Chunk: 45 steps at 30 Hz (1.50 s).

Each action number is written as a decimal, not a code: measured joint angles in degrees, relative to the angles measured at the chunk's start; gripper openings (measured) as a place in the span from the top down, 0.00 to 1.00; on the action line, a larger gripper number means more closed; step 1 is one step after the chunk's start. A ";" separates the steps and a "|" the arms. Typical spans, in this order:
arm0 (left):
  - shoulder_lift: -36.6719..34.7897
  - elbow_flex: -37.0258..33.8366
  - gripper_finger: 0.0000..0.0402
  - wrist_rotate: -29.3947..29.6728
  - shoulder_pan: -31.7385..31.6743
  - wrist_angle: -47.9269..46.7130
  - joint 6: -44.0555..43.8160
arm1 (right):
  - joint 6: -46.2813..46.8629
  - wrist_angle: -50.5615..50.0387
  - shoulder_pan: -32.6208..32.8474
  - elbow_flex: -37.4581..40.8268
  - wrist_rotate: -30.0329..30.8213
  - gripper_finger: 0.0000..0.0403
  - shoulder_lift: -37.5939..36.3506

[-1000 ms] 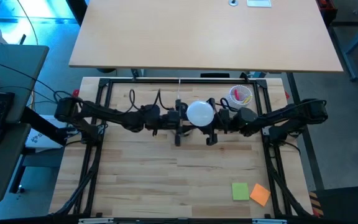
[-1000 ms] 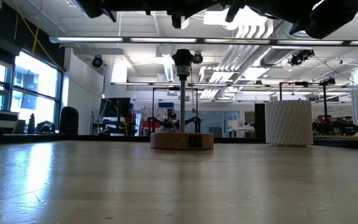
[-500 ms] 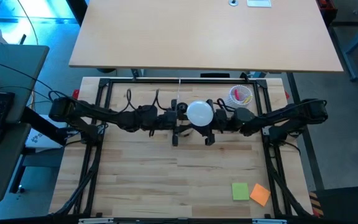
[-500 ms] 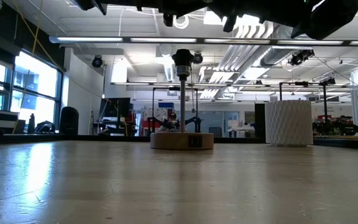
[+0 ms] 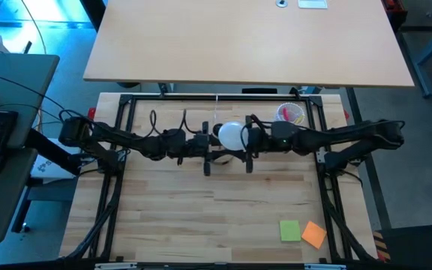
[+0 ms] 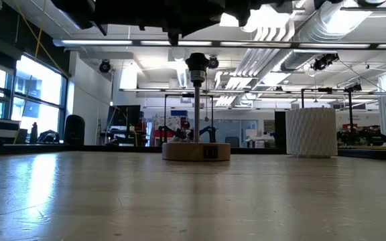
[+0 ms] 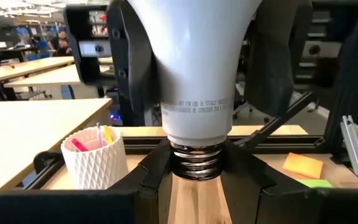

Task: Screw lightbulb
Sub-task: Insert the white lightbulb into the desk lamp

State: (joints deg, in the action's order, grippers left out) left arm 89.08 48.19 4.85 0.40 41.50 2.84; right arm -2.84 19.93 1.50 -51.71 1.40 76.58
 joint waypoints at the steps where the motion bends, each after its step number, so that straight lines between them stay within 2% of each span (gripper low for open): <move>1: -0.01 -0.45 0.76 -0.04 -0.17 0.50 -0.47 | -0.22 -1.46 -0.02 -0.88 0.08 0.48 0.00; 8: -0.02 -3.95 0.76 0.12 -0.34 5.57 -1.84 | -0.51 -4.45 0.00 -3.12 3.02 0.51 -0.15; 14: 0.00 -4.14 0.76 0.63 -0.41 5.35 -1.71 | 0.47 -3.78 0.07 -2.73 4.12 0.61 0.15; 18: -0.02 -4.14 0.76 0.91 -0.41 4.96 -1.41 | 1.24 -2.73 -0.04 -2.72 4.18 0.61 0.44; 20: -0.07 -4.11 0.73 1.54 -0.46 3.74 -1.38 | 1.30 -3.09 -0.79 -2.68 4.23 0.61 0.46; 25: 0.61 -4.57 0.51 8.68 -0.57 -8.30 -2.76 | 0.37 -0.46 -4.33 -3.00 2.69 0.61 -0.04; 28: -0.78 -4.31 0.44 11.84 -0.54 -12.75 -4.40 | 0.54 -1.06 -7.99 -2.85 -1.01 0.62 0.98; 34: -3.55 -4.43 0.44 14.86 1.26 -18.77 -4.67 | 2.69 6.61 -14.58 -2.90 -9.81 0.62 8.30; 38: -6.73 -4.37 0.45 18.39 2.66 -24.52 -4.26 | 2.83 10.91 -15.85 -2.67 -10.89 0.62 12.71; 45: -13.35 -4.33 0.47 26.68 5.39 -32.86 -4.10 | 2.33 10.80 -15.87 -2.81 -11.18 0.62 13.40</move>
State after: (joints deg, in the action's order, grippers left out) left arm 75.73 43.86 31.53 5.79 8.64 -1.26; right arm -0.51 30.73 -14.37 -54.52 -9.78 89.97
